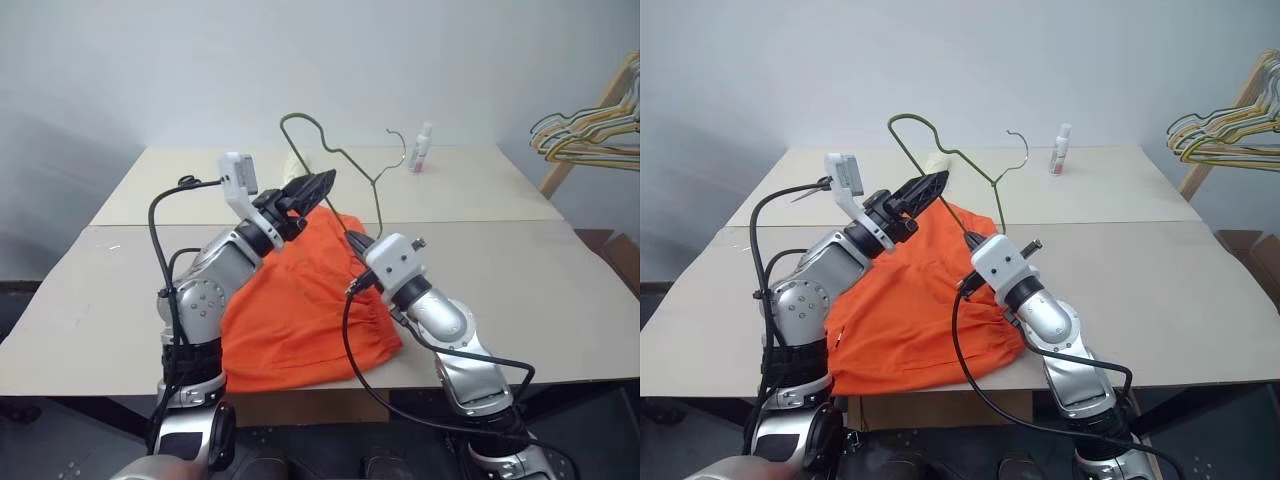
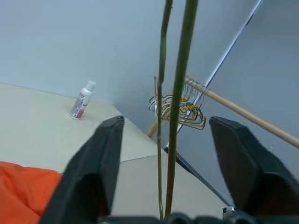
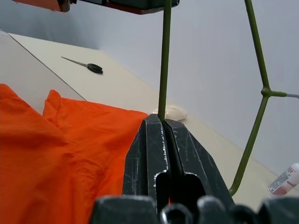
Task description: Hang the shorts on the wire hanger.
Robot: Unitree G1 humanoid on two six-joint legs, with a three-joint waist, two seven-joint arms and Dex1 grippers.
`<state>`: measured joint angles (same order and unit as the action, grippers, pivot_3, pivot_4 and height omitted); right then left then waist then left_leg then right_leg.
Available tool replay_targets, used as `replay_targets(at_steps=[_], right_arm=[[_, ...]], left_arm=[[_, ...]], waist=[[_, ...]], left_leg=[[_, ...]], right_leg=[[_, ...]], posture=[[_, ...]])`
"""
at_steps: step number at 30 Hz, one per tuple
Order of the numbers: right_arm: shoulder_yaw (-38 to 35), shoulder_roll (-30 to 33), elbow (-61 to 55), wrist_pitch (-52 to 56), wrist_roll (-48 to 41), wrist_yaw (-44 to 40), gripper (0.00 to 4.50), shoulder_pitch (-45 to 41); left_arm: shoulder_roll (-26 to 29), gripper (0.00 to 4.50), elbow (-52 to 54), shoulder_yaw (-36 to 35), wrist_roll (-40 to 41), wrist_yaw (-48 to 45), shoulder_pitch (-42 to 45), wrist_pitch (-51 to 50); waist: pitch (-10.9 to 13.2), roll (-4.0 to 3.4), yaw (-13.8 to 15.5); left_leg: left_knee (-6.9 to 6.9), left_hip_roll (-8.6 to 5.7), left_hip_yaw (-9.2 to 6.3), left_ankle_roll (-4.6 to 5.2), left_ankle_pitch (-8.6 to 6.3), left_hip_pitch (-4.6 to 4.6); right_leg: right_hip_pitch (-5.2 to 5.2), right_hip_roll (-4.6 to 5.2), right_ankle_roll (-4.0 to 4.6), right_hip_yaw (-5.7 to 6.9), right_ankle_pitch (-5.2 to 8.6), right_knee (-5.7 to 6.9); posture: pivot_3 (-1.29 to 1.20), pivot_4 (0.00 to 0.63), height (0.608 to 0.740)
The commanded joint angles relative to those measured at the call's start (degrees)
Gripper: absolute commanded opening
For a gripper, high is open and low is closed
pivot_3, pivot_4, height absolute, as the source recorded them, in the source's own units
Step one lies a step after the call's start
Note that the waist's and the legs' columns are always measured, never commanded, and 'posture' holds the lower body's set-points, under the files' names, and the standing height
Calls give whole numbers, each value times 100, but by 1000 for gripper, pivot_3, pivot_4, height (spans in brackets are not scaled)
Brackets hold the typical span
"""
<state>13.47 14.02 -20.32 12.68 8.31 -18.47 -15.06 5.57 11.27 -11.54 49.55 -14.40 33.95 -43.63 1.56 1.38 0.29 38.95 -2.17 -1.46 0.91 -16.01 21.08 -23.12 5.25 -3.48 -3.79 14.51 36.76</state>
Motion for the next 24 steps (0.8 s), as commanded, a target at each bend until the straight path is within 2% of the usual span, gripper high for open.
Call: replay_targets(at_steps=[1,5,11,12,15,19,20,23,24], right_arm=[[-8,-45,-166,-164,114,114,0,-80],[-10,22,-147,-243,206,68,0,-104],[13,210,-157,-354,371,-35,0,-119],[15,236,-140,-418,388,-39,534,-125],[-25,292,-107,-541,490,27,1474,-165],[-545,523,-417,-306,-452,-620,2880,-29],[-720,567,-530,-135,-794,-788,3271,-19],[-1616,1020,-850,1504,-2993,-1839,4331,-149],[-1952,1329,-792,2222,-3895,-2259,4466,-253]], left_arm=[[-86,1542,26,-42,-41,96,137,262],[-48,119,-15,59,-141,-8,68,370],[-22,52,-110,231,-465,-116,84,670],[2,0,-100,296,-554,-216,66,772],[31,0,-89,332,-651,-423,50,976],[402,0,-86,97,-503,-947,39,1059],[520,0,-70,3,-374,-1109,36,1009],[1103,0,-67,-424,302,-1993,1,753],[1341,0,-104,-499,413,-2333,-39,720]], waist=[[0,0,4],[-1,1,5],[-1,2,-2],[-1,2,-2],[-1,2,-30],[-1,2,-46],[-1,2,-48],[-1,2,-73],[-1,2,-81]], left_leg=[[0,0,0,0,0,0],[0,0,0,0,0,0],[1,-1,1,0,0,0],[0,-1,1,0,0,0],[0,0,2,0,0,0],[1,0,2,1,0,0],[1,0,2,5,-2,0],[1,5,1,21,-11,0],[2,13,0,24,-13,1]], right_leg=[[0,0,0,0,0,0],[0,0,0,0,0,0],[1,0,0,0,0,0],[1,0,0,0,0,0],[1,-1,0,0,0,-1],[2,-1,0,0,0,-1],[2,-1,0,0,0,-2],[2,-2,0,1,0,-1],[3,-2,0,2,0,-2]], posture=[[38,0,740],[32,0,740],[27,0,740],[26,0,740],[25,0,740],[30,0,740],[30,0,740],[32,0,740],[34,0,740]])
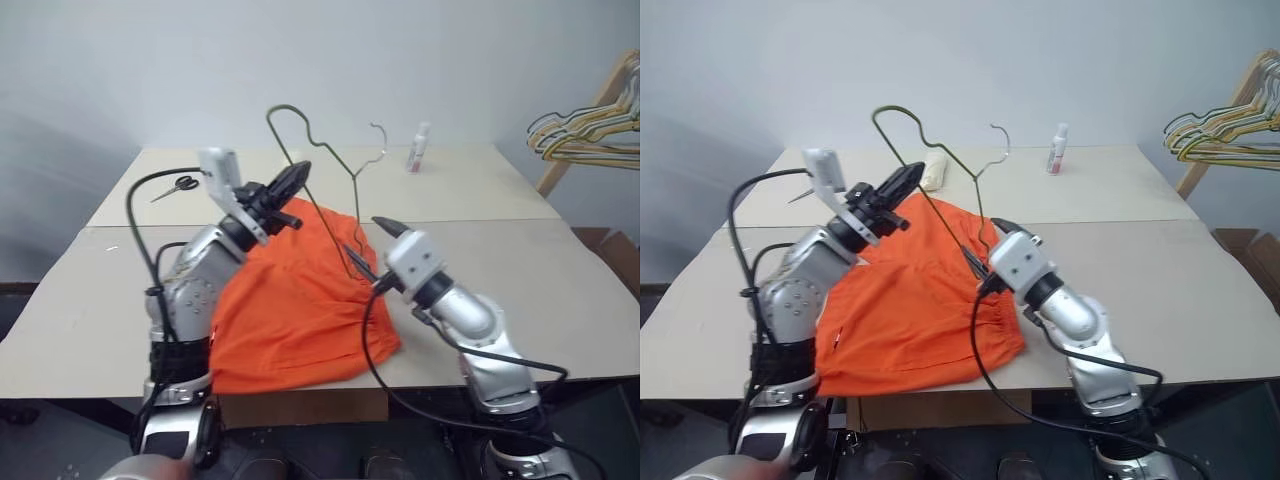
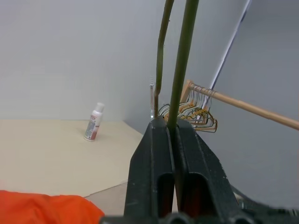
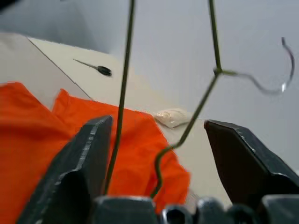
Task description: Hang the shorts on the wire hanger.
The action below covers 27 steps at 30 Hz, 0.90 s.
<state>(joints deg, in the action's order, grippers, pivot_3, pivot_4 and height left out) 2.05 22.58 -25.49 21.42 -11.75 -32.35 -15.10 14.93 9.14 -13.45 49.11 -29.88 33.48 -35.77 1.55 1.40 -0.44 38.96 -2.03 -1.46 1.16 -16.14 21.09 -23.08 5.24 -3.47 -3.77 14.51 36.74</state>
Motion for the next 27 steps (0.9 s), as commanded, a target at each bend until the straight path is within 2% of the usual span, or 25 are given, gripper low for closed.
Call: replay_targets(at_steps=[1,3,5,7,10,14,27], right_arm=[[-1055,765,-192,1766,-2481,-1218,4466,-340],[-1371,1393,61,2440,-3335,-1846,4466,-629],[-1460,1784,233,2707,-3736,-2231,4466,-782],[-1260,2171,600,3030,-3942,-2750,4466,-964],[-842,2343,1220,3501,-4044,-3147,4466,-1268],[-392,2109,1448,3373,-3975,-3601,4466,-1243],[101,1176,1761,3283,-3606,-3294,4466,-1877]], left_arm=[[628,0,54,-338,504,-1149,-44,-55],[1091,0,-56,-487,844,-2000,-160,-195],[1311,0,-135,-589,1145,-2450,-199,-324],[1409,0,-286,-805,1560,-2887,-165,-408],[1344,0,-400,-982,1905,-3228,-78,-363],[1193,0,-457,-965,1997,-3218,43,-299],[994,0,-344,-833,2090,-2925,-4,-372]], waist=[[0,0,-17],[1,-2,-33],[1,-2,-32],[2,-1,-22],[4,5,-25],[2,8,-1],[1,10,106]], left_leg=[[0,-1,0,2,-1,-2],[2,0,1,8,-4,-5],[1,0,2,12,-6,-11],[2,3,-2,13,-6,-15],[2,11,-3,22,-12,-58],[2,13,-2,24,-13,-68],[2,11,-9,21,-14,-46]], right_leg=[[2,0,0,1,0,0],[7,1,0,2,0,-1],[12,-3,3,4,2,-3],[21,-5,3,12,2,-7],[81,-5,2,19,3,-32],[96,-3,-5,19,-5,-48],[72,4,-7,18,-10,-49]], posture=[[40,0,740],[40,0,740],[43,0,740],[41,0,740],[45,0,740],[55,0,740],[52,0,740]])
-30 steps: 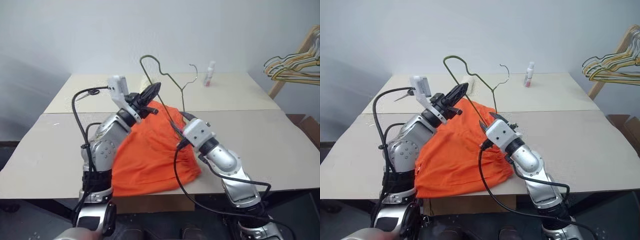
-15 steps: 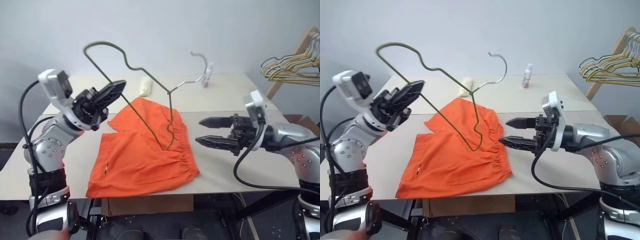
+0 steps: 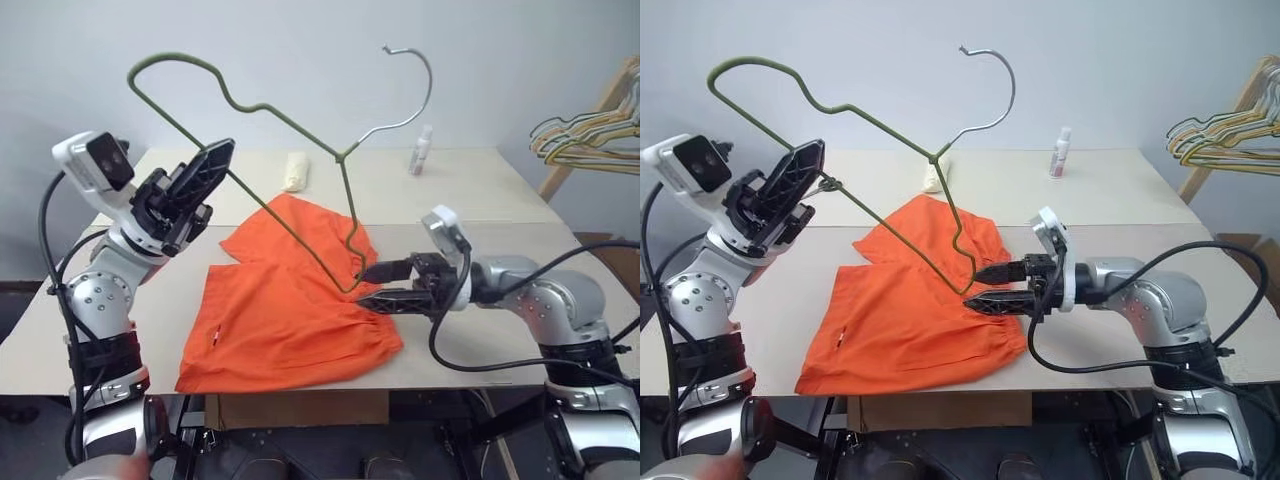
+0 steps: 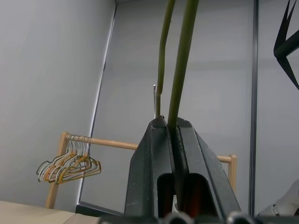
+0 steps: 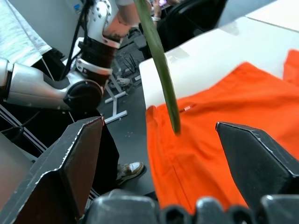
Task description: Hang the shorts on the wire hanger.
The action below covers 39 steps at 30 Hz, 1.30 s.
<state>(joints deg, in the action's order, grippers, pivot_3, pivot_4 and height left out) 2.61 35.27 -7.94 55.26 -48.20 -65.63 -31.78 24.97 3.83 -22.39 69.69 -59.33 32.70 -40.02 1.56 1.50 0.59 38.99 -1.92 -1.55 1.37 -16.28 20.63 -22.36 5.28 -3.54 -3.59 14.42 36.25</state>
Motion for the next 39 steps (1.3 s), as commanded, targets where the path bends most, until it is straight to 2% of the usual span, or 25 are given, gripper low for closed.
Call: replay_targets(at_steps=[1,9,11,13,23,27,32,34,37,38,39], right_arm=[[62,-134,19,-95,53,40,4466,-232],[33,-306,-52,-190,26,-15,4466,-257],[15,-310,-43,-191,27,-9,4108,-265],[-17,-317,-30,-190,14,3,3592,-260],[-37,-317,-5,-206,25,-6,13,-260],[-184,-380,-44,-205,-81,51,0,-215],[-779,-513,-126,-22,-437,588,0,-78],[-1159,-410,-205,213,-661,919,0,113],[-1542,-84,-361,762,-792,1541,0,592],[-1716,130,-433,1000,-821,1713,0,930],[-1944,298,-545,1168,-886,1869,0,1301]], left_arm=[[-20,0,202,87,5,11,60,62],[-119,0,204,139,30,32,-16,70],[-168,0,223,165,11,60,-32,96],[-208,0,239,179,10,86,-39,103],[-293,0,227,366,-207,67,-100,200],[-204,1074,174,657,-628,89,-206,210],[226,2672,139,1783,-2345,153,-641,640],[448,3303,30,2313,-3260,226,-835,1060],[679,4296,-19,2664,-3894,57,-1018,1517],[792,4482,-17,2825,-4186,0,-1077,1708],[883,4482,-15,2950,-4427,-57,-1121,1892]], waist=[[0,0,4],[0,0,7],[0,0,3],[0,0,4],[0,0,0],[0,0,2],[0,0,3],[-1,0,13],[-1,0,23],[-1,1,34],[-2,1,48]], left_leg=[[0,-1,0,0,0,1],[0,-3,0,-2,1,20],[0,-3,0,-2,2,20],[0,-2,0,-2,2,21],[0,-3,0,-2,2,23],[0,-4,1,-2,2,23],[-1,-6,1,-2,2,24],[-2,-7,0,-3,2,26],[-3,-6,0,-2,2,39],[-3,-6,0,-2,2,49],[-3,-6,-1,-2,2,58]], right_leg=[[-1,1,0,0,0,0],[-23,1,1,0,-2,2],[-24,1,1,0,-2,2],[-24,1,1,0,-2,1],[-25,1,2,0,-2,1],[-25,0,2,0,-2,1],[-26,1,2,0,-2,0],[-27,1,2,0,-3,-2],[-36,5,3,0,-4,-6],[-49,7,3,1,-4,-6],[-58,10,4,3,-4,-6]], posture=[[53,0,740],[45,0,740],[43,0,740],[42,0,740],[37,0,740],[30,0,740],[21,0,740],[15,0,740],[3,0,740],[-2,0,740],[-8,0,740]])
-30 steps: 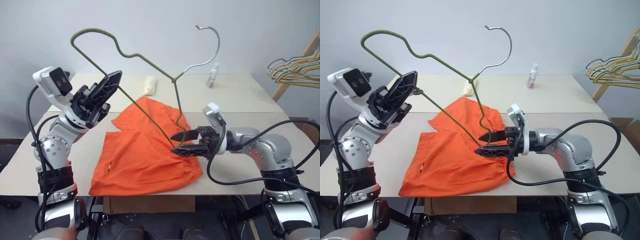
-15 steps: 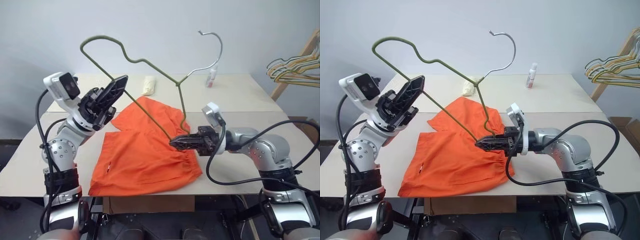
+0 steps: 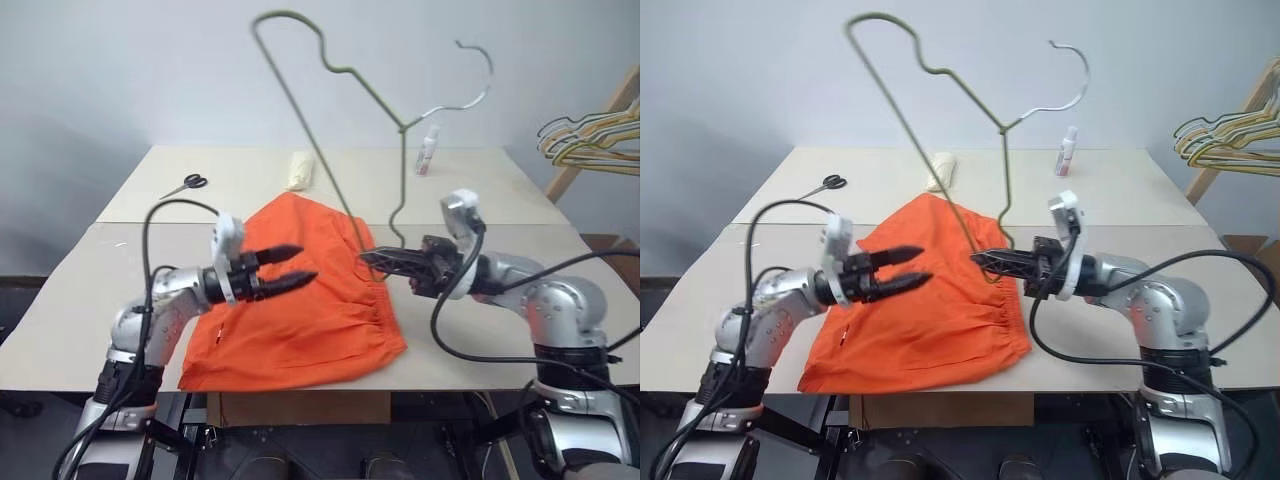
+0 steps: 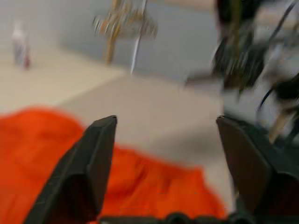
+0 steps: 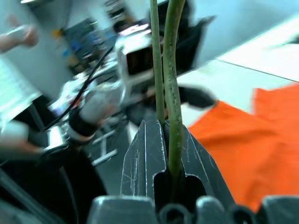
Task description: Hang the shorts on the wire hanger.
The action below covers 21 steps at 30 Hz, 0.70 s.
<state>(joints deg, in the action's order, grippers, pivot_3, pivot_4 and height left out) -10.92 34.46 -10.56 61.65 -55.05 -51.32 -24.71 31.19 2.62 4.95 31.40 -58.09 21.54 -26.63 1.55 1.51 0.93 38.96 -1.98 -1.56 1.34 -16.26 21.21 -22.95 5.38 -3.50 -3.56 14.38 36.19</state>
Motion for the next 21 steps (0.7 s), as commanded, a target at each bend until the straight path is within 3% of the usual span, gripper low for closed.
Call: replay_targets(at_steps=[1,6,10,15,21], right_arm=[[-859,535,-329,770,-365,543,0,951],[-1827,913,-353,1783,-938,1190,0,2017],[-2340,1609,74,2620,-1500,239,0,3253],[-1816,2138,178,2478,-1204,-589,0,4280],[-1163,2228,459,1916,-713,-1104,0,4344]], left_arm=[[336,4482,117,310,-761,-231,-27,685],[553,4482,216,475,-1082,-562,-60,1039],[734,4482,291,590,-1258,-960,47,1302],[1048,4482,88,899,-1975,-1172,224,1791],[1077,4482,243,777,-1769,-1452,143,1802]], waist=[[0,0,31],[-7,-12,-46],[-14,-24,-76],[-14,-23,-169],[-16,-22,-254]], left_leg=[[-1,-1,0,0,0,7],[0,3,11,4,-1,27],[-1,16,22,15,-8,6],[8,29,35,31,-15,-46],[7,45,61,37,-20,-80]], right_leg=[[-8,2,0,0,0,0],[-24,12,-1,-11,-1,1],[0,-4,0,-18,-5,-6],[74,-20,-10,-15,-3,-22],[95,-36,-21,-34,3,-21]], posture=[[-15,0,740],[-49,0,740],[-65,0,740],[-54,0,740],[-41,0,740]])
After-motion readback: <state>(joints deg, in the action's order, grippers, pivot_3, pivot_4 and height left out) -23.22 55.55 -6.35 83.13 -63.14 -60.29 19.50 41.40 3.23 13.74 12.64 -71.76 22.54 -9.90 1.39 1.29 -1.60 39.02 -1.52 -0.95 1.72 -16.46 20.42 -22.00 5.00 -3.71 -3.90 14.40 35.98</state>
